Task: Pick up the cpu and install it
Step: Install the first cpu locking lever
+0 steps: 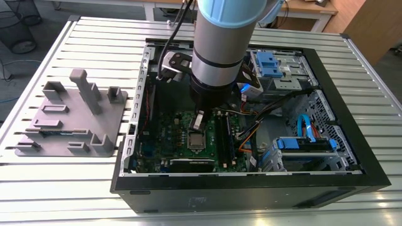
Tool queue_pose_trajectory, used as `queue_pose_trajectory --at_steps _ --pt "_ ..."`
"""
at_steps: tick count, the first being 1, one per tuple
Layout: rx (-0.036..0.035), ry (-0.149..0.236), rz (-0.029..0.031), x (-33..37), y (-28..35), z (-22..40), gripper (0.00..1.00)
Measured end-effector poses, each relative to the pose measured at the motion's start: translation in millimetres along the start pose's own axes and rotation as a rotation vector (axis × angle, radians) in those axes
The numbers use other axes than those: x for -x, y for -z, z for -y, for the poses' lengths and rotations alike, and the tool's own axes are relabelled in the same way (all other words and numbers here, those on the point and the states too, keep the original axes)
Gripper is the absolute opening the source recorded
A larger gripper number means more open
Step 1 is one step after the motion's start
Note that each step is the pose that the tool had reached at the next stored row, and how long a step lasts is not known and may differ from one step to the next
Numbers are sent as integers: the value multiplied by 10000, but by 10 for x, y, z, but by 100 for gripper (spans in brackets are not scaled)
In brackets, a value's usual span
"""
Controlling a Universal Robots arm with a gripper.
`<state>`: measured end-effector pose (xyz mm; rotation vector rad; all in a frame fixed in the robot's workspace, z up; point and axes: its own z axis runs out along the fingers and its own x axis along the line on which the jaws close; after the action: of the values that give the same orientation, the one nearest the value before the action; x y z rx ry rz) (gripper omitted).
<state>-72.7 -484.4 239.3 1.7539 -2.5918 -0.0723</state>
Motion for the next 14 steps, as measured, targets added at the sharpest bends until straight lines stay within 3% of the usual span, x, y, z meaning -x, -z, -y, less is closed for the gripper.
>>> queue_pose_trajectory --at_steps 6,14 --pt "12 1 28 1 22 -1 11" --pt "12 1 28 4 188 -9 11"
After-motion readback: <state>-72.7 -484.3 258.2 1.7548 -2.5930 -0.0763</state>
